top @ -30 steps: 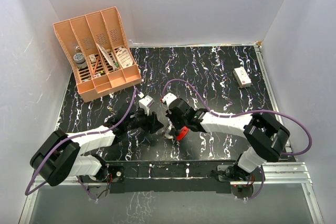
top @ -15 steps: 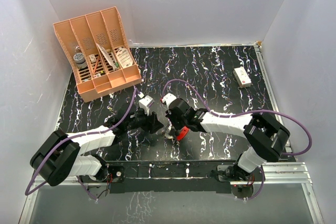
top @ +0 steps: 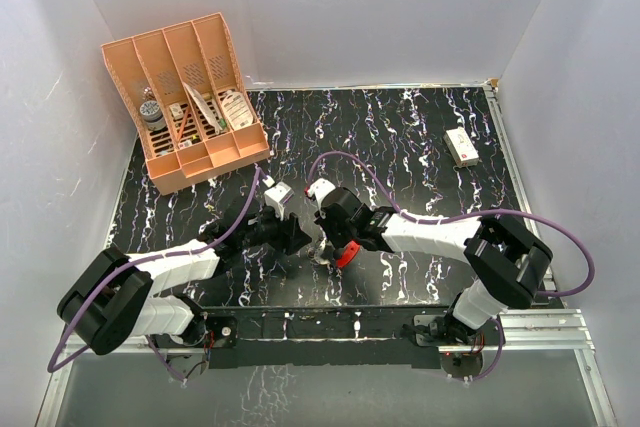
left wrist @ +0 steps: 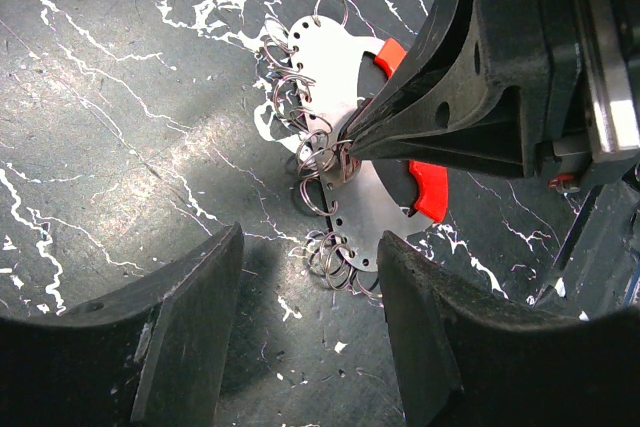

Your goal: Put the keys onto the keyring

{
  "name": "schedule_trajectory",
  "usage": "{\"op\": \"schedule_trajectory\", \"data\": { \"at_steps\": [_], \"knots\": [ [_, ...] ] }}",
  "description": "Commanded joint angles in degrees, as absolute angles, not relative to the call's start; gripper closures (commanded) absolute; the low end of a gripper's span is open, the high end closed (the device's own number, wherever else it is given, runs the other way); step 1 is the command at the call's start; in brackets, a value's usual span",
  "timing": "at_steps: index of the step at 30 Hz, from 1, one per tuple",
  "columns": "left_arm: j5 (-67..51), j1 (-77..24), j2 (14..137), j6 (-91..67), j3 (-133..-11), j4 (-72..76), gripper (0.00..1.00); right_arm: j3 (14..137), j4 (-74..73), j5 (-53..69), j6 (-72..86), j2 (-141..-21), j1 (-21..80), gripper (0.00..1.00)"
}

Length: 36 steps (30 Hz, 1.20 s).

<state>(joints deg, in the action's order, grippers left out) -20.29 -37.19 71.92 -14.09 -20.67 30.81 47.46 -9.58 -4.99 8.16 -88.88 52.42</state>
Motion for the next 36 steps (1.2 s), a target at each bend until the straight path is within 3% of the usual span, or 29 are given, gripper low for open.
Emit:
{"op": "schedule_trajectory", "data": {
  "at_steps": [1, 36],
  "knots": [
    [-20.30, -36.87, 71.19, -13.62, -20.65, 30.98, 0.45, 48.43, -6.86, -5.02, 7.37, -87.56, 52.29, 1.00],
    [-19.53, -36.83, 70.33, -13.45, -20.12, 30.49, 0.45, 51.11, -7.72, -4.42, 4.73, -90.06, 52.29, 1.00]
  ]
}}
